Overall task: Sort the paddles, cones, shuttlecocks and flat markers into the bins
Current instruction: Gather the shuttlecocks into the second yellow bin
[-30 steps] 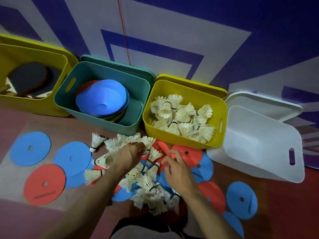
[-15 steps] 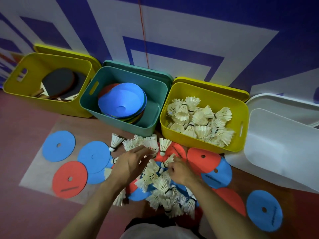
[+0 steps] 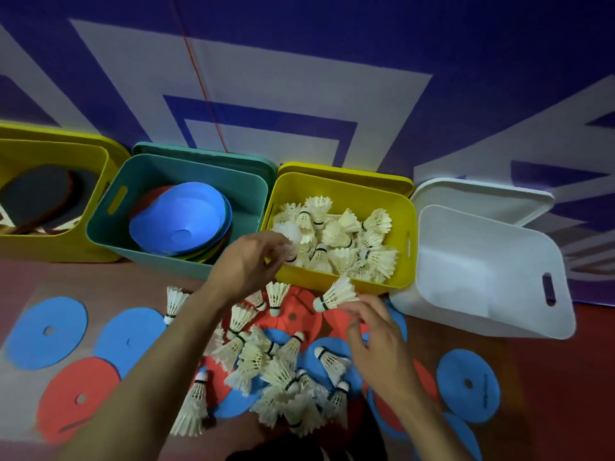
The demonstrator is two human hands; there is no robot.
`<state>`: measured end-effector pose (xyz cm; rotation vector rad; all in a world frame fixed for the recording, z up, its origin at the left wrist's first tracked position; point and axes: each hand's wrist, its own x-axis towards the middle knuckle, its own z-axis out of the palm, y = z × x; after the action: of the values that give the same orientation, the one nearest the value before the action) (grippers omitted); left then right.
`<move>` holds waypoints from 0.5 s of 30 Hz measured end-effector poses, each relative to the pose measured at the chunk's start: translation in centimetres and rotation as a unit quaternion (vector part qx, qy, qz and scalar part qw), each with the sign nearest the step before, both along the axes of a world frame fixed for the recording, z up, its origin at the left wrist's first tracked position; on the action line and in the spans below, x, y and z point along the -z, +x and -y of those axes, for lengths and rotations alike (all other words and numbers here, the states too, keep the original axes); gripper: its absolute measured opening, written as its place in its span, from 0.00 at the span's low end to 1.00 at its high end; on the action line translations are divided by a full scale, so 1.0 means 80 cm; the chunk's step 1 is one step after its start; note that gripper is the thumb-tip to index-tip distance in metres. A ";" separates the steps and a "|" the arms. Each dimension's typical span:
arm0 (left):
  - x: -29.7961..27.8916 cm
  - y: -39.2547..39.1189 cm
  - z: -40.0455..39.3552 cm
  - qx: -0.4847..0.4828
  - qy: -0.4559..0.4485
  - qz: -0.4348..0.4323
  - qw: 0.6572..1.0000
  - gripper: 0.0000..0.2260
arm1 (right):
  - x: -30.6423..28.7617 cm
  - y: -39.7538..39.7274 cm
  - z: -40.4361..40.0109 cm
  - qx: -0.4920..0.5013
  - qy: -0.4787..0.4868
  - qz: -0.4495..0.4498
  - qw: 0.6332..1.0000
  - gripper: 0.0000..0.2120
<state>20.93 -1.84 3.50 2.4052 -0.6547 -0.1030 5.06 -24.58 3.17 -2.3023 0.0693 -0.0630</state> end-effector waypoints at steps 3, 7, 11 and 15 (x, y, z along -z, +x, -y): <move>0.011 0.032 0.020 -0.019 0.055 -0.002 0.998 0.09 | -0.011 0.007 0.019 0.048 0.012 0.027 0.998 0.13; 0.035 0.058 0.025 -0.057 0.169 -0.054 0.983 0.11 | -0.011 0.004 0.030 0.065 0.003 0.026 0.997 0.15; 0.043 0.069 0.027 -0.064 0.242 -0.068 0.966 0.09 | -0.008 0.002 0.028 0.055 0.014 -0.014 0.998 0.14; 0.043 0.076 0.021 -0.051 0.265 -0.088 0.959 0.15 | -0.007 0.009 0.019 0.041 0.028 -0.023 0.998 0.14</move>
<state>26.98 -3.52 0.07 2.8896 -0.4582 -0.5009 5.77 -26.11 3.74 -2.2447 0.1881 -0.0498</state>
